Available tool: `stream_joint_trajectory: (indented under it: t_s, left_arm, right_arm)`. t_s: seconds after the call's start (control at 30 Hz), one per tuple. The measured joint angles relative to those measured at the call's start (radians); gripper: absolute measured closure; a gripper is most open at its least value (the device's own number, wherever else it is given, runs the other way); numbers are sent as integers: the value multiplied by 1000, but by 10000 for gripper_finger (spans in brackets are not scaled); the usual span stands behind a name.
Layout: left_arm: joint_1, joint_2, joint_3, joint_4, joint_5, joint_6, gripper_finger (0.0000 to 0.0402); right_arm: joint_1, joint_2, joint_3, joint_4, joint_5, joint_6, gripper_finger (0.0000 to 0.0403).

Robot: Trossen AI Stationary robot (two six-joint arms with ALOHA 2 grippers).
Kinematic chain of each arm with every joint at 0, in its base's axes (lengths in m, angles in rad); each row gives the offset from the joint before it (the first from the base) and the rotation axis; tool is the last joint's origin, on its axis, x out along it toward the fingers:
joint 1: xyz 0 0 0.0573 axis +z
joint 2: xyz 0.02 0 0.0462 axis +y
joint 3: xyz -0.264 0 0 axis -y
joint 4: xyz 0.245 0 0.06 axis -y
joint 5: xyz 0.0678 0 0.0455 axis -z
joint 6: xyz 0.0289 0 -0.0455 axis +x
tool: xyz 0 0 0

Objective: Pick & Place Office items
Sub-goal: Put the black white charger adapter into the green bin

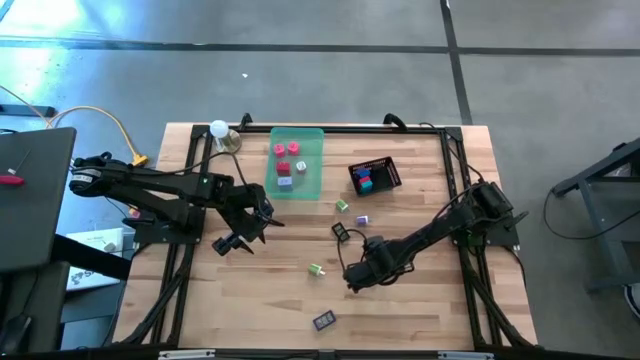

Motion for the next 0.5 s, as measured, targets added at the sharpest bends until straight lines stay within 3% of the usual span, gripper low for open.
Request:
stream_joint_trajectory:
  t_s: [0.5]
  left_arm:
    - [0,0,0,2,0,4,208]
  right_arm:
    - [-2,-1,-130,203,-23,31,114]
